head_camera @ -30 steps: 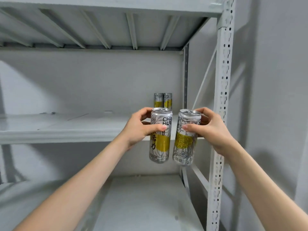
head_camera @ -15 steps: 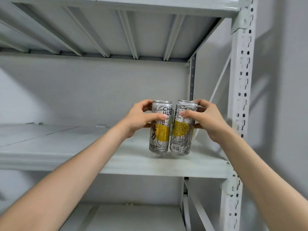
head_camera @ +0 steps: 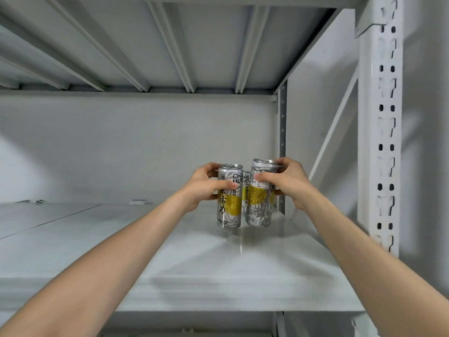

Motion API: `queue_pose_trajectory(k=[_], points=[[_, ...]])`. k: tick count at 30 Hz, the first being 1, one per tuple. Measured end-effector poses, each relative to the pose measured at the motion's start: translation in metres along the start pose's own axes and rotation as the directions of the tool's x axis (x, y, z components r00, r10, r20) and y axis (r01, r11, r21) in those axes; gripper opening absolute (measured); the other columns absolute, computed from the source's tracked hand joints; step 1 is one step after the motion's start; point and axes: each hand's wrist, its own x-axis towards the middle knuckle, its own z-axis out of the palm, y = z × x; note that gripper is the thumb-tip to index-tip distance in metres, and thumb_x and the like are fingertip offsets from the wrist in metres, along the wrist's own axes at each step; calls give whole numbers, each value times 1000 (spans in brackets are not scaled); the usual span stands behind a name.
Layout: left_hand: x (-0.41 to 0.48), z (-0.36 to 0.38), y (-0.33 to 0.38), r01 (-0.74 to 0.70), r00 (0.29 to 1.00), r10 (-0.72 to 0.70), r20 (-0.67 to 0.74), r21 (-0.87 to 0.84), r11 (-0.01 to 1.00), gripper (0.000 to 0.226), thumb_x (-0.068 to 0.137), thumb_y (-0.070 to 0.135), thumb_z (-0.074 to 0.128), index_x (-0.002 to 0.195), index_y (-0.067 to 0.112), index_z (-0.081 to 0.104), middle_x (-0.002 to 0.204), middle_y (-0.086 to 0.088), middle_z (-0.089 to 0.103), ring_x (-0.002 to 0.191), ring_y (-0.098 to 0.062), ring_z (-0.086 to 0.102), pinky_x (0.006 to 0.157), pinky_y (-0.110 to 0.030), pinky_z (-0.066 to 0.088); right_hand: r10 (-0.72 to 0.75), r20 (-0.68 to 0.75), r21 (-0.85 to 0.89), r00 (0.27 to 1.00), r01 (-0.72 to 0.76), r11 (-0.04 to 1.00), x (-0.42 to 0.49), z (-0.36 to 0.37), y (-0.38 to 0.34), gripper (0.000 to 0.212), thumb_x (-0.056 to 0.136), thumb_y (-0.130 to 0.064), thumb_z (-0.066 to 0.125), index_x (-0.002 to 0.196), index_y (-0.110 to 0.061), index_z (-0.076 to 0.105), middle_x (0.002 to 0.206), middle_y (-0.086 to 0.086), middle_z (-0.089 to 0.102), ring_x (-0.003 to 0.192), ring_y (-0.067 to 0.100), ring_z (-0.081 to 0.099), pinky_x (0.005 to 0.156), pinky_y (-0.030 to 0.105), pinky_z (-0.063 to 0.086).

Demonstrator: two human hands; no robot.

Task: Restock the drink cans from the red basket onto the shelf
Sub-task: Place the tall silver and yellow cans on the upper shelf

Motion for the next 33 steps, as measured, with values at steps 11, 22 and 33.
queue_pose_trajectory(k=[11, 22, 33], points=[[28, 4, -30, 94, 995, -94, -19, 6, 996, 59, 70, 14, 86, 120, 19, 55, 112, 0, 67, 101, -15, 65, 80, -37, 55, 69, -4, 3, 998, -69, 998, 30, 20, 47, 53, 58, -19, 91, 100, -20, 58, 100, 3, 70, 88, 21, 70, 77, 44, 60], [29, 3, -39, 121, 992, -124, 30, 79, 990, 69, 70, 30, 86, 129, 17, 51, 116, 0, 66, 102, -14, 65, 85, -38, 56, 100, 68, -53, 993, -96, 994, 27, 24, 56, 70, 64, -34, 88, 122, -20, 52, 115, -1, 64, 100, 17, 64, 87, 42, 56], [15, 0, -59, 150, 985, -169, 20, 373, 916, 70, 66, 39, 88, 122, 23, 50, 101, -5, 70, 87, -15, 69, 81, -36, 59, 330, 163, 10, 930, -336, 942, 22, 20, 59, 85, 66, -1, 85, 139, -14, 43, 120, 9, 65, 103, 27, 65, 88, 55, 53]])
